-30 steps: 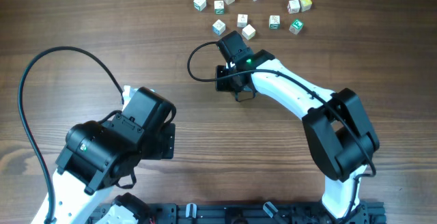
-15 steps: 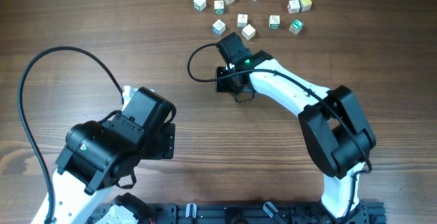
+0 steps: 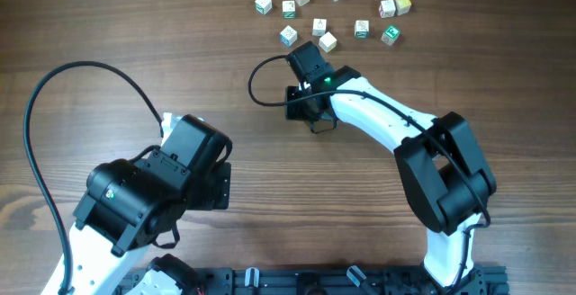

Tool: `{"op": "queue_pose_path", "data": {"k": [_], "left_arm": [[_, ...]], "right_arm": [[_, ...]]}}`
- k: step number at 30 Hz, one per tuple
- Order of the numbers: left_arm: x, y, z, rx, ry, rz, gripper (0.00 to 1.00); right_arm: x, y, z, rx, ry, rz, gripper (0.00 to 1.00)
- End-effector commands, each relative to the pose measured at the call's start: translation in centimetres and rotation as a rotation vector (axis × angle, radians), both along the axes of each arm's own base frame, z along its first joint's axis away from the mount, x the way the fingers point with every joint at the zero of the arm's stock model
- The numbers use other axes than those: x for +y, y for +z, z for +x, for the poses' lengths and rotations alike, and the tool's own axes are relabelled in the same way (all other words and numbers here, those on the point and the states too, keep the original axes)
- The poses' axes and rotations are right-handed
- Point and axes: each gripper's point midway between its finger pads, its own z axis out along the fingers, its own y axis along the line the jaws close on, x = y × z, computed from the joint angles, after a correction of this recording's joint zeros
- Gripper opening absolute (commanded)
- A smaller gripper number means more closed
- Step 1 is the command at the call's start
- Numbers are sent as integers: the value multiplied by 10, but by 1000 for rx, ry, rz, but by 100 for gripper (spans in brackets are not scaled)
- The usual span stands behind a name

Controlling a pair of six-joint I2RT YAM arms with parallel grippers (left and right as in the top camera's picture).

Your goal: Form a horizontal line

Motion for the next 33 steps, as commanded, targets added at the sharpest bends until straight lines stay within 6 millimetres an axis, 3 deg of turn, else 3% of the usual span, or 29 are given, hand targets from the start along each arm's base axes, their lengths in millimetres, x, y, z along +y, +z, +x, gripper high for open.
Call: {"op": "queue_pose_path", "data": {"k": [1,33], "left_arm": [[3,-1,1,-6,7,15,100],[3,-1,1,-6,7,15,100]], "right_arm": [[-10,-15,1,9,-13,-39,5],[-10,-13,6,-13,-20,-42,5]]}}
